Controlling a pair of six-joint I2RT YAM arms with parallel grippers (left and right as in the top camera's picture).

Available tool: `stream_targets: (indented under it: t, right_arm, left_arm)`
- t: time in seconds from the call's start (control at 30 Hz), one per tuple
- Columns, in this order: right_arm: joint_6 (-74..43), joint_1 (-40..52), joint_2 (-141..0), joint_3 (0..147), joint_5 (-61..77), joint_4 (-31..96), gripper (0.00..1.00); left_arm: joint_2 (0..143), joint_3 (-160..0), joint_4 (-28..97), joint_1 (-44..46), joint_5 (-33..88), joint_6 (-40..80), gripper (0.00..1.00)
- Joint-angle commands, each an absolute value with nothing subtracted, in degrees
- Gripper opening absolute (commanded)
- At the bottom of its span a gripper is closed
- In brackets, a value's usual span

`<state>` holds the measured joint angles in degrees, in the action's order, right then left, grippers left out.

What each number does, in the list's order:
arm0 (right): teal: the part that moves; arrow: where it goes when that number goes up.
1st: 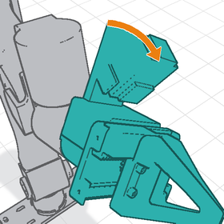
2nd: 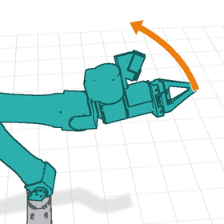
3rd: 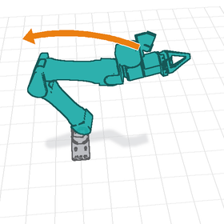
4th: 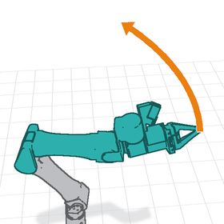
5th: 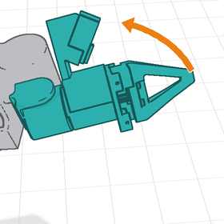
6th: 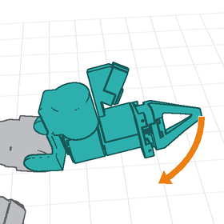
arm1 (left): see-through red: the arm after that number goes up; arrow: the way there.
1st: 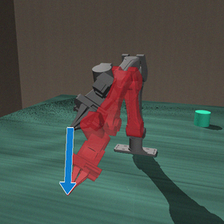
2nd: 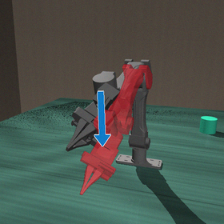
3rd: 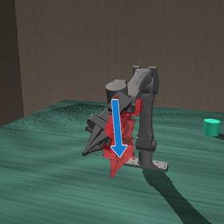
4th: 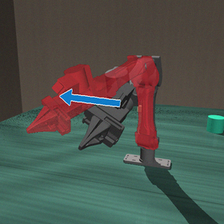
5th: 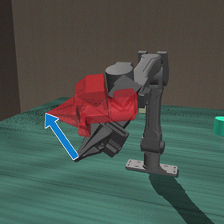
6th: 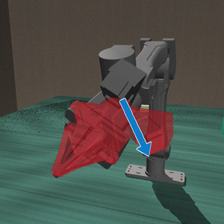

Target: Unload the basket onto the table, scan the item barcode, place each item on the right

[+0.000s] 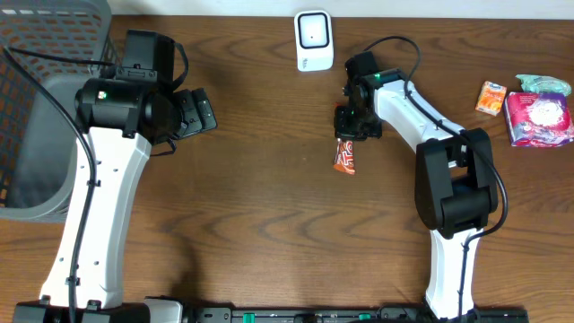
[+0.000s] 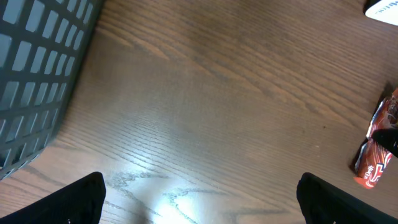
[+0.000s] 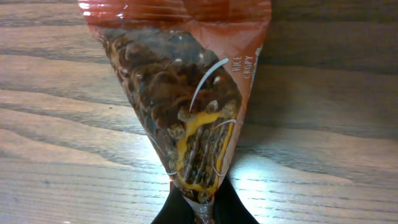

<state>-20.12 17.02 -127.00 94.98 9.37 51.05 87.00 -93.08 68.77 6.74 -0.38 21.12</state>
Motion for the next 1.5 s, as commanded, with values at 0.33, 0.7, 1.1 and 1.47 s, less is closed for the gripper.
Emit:
stream_targets:
  t: [0.33, 0.7, 1.1, 1.47]
  right_arm:
    - [-24.1, 18.5, -127.3, 118.7, 9.1, 35.4, 0.01]
    - [-26.1, 22.3, -135.1, 118.7, -11.0, 14.9, 0.01]
    - [-26.3, 20.8, -132.9, 118.7, -11.5, 14.8, 0.01]
    - [-1.0, 11.4, -123.0, 118.7, -19.2, 36.6, 0.01]
  left_arm:
    - [86.5, -93.1, 69.0, 6.5, -0.9, 20.8, 0.98]
    - [86.5, -93.1, 68.9, 6.5, -0.9, 20.8, 0.98]
    - [86.5, -93.1, 68.9, 6.5, -0.9, 20.8, 0.98]
    - [86.5, -93.1, 69.0, 6.5, -0.9, 20.8, 0.98]
